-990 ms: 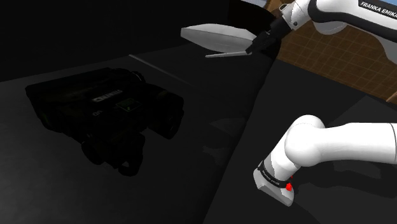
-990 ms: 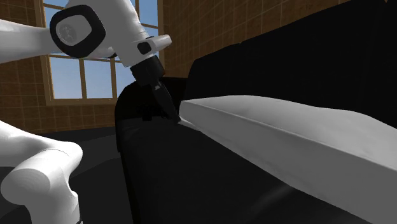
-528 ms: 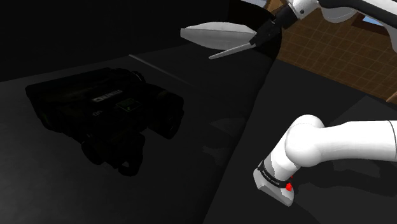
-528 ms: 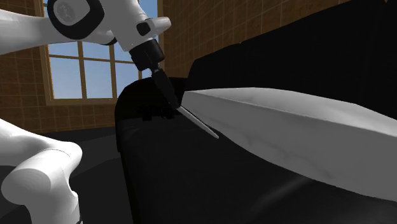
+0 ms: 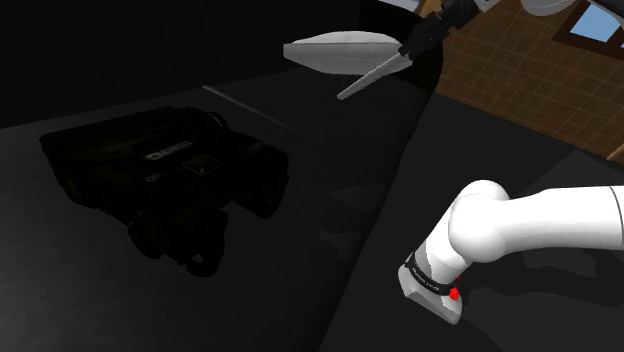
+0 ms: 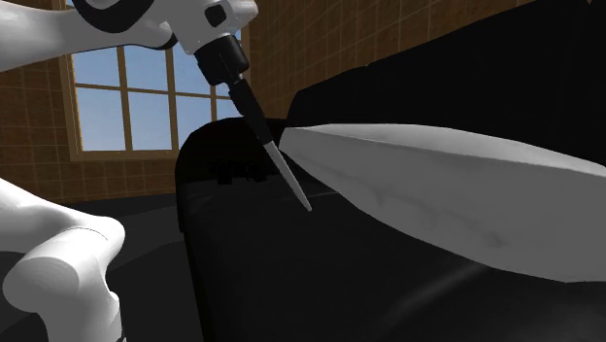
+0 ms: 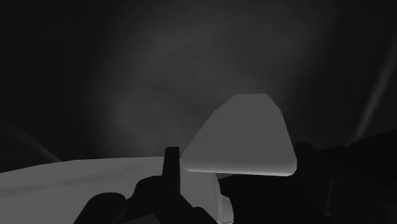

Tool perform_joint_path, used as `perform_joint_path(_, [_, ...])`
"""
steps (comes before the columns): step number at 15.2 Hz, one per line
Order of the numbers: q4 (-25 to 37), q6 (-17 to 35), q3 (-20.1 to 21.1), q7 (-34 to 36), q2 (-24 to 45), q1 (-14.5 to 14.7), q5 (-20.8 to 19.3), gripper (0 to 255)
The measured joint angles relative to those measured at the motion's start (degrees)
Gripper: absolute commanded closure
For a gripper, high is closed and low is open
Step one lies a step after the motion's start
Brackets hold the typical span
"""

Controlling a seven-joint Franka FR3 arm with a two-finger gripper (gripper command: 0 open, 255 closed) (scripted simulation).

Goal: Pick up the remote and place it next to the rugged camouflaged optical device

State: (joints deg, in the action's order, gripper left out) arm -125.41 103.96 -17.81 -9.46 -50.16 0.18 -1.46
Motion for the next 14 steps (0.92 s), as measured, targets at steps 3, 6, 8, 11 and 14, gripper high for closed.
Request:
perform_joint_path(3, [-0.8,-0.5,3.8,3.4,-1.8,0.0,1.0,255])
perform_joint_path(6, [-2.8,-0.4,8.2,7.3,-3.5,0.2,2.5,255])
perform_joint_path(8, [-3.9,0.1,10.8,9.7,-4.1,0.4,3.4,255])
perform_joint_path(11, [-5.0,-0.2,14.7,13.3,-5.7,0.8,4.9,255])
perform_joint_path(14, [-5.5,-0.2,19.4,17.5,-6.4,1.4,6.8,255])
